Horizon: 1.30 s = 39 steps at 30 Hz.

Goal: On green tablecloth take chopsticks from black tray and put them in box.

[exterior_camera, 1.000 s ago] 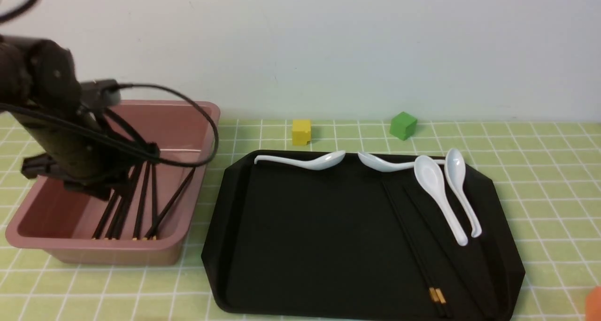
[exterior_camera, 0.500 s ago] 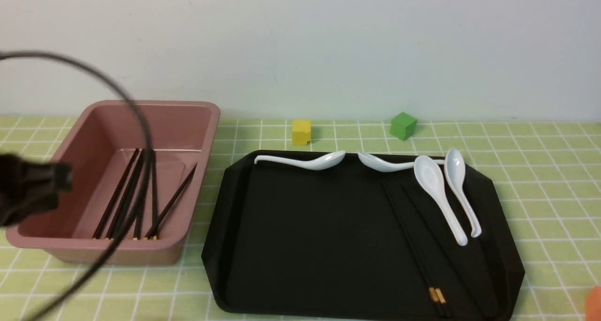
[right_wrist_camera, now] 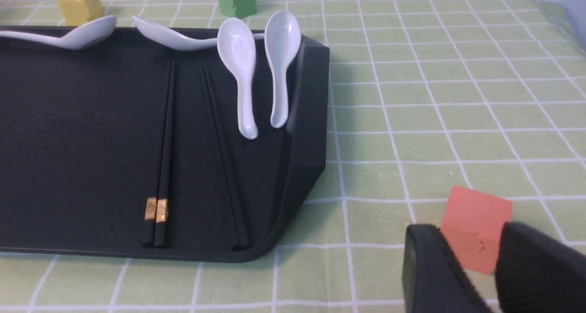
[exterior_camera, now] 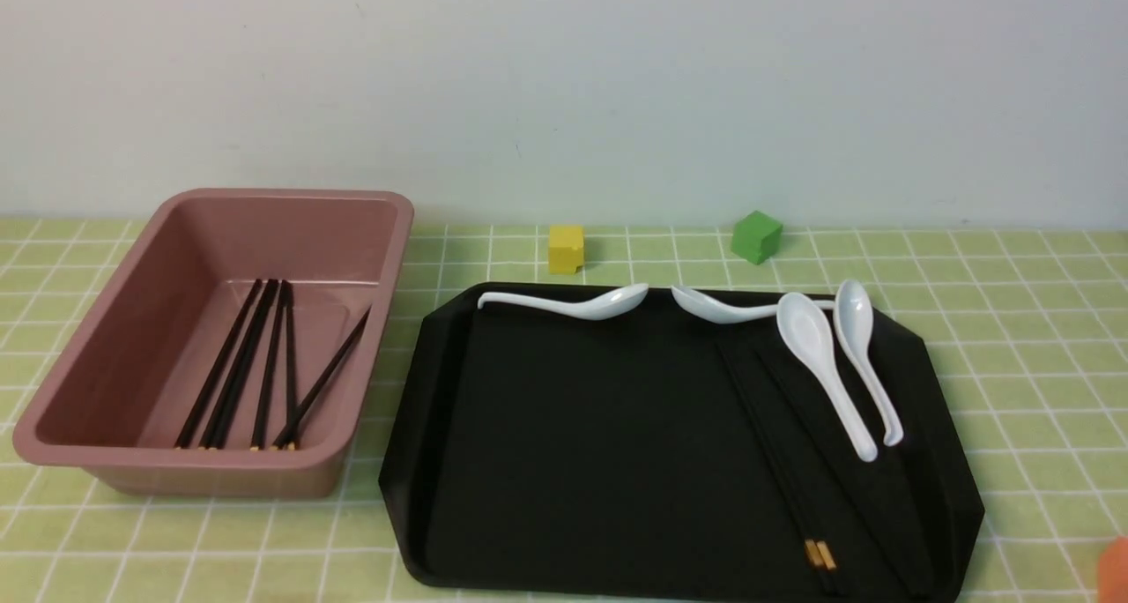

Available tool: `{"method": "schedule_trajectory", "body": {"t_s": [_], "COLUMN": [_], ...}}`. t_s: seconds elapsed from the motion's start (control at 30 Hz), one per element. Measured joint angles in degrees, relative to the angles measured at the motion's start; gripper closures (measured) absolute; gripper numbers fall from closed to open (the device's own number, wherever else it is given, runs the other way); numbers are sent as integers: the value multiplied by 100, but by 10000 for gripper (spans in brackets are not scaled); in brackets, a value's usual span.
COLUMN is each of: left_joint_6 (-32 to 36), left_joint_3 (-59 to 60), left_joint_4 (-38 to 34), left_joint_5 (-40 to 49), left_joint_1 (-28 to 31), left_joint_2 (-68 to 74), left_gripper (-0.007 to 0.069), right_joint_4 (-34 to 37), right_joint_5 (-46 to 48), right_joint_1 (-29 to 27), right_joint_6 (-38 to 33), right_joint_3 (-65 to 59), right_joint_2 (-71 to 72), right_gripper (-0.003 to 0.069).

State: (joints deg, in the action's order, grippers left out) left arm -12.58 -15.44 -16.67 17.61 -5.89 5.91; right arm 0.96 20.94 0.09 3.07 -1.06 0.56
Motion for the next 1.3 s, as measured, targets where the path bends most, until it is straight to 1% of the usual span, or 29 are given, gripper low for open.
{"method": "schedule_trajectory", "body": {"t_s": [0.67,0.8,0.9,1.07,1.2,1.3], "left_joint_6": [-18,-18,-18,-18,-18,-18], "left_joint_3": [19,259,535,1266,1630,1709], "left_joint_4": [-57,-34,169,809,997,1022], "left_joint_5": [-32,-60,-60,-55,-5,387], "left_joint_1": [0,0,0,32,38,38], "left_joint_2": [-12,-90,-303,-637,-655,-655], "left_gripper": [637,637,637,637,636,635], "right_joint_4": [0,0,0,0,0,0], "right_joint_5": [0,0,0,0,0,0], "right_joint_1": [0,0,0,0,0,0], "right_joint_6": [0,0,0,0,0,0], "right_joint_3": [0,0,0,0,0,0], "right_joint_2": [0,0,0,0,0,0], "right_gripper": [419,419,419,419,419,419]}}
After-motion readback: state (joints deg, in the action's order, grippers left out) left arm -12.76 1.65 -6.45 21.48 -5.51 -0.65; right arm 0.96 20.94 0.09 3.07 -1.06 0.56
